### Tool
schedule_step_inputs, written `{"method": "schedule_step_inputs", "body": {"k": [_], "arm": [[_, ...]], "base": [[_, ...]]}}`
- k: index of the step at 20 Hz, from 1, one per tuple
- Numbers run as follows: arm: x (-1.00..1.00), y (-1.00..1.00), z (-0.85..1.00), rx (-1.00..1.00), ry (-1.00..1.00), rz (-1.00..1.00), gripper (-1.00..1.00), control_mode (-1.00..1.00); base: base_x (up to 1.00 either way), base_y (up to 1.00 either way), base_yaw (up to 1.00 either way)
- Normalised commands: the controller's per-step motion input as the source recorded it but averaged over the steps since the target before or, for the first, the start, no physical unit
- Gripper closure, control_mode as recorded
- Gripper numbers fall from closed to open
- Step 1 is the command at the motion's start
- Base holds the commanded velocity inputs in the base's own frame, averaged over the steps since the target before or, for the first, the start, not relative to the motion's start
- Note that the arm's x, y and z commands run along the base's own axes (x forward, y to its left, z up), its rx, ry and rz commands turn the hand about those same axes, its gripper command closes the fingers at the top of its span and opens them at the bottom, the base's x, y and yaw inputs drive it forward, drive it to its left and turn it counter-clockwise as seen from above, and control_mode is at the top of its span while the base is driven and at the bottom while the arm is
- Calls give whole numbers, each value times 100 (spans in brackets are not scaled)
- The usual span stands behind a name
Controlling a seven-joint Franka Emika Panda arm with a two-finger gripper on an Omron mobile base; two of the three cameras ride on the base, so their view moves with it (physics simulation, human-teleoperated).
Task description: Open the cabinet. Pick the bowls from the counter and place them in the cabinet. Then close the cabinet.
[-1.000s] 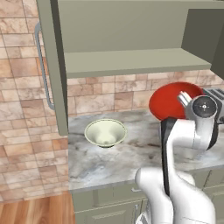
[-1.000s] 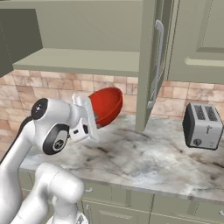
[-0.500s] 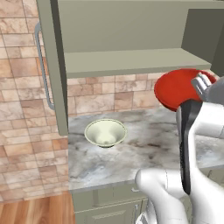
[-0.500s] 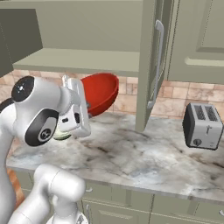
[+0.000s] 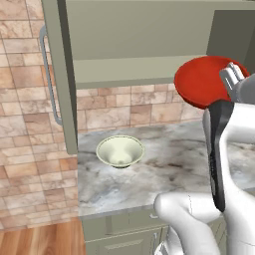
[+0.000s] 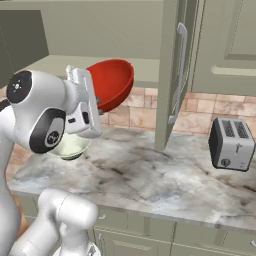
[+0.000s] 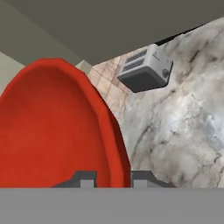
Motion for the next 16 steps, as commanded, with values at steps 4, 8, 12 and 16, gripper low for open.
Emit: {"method": "schedule_step_inputs", "body": {"k": [4,8,12,16], "arm": [[51,0,1,0,-14,0,100,-100],[50,0,0,3,-10,0,100,-100],[47,0,16,11,-6,4,100,-100],[36,0,46,13,-3,6,100,-100]], "base": [[0,0,0],[0,0,0],[0,0,0],[0,0,0]]}}
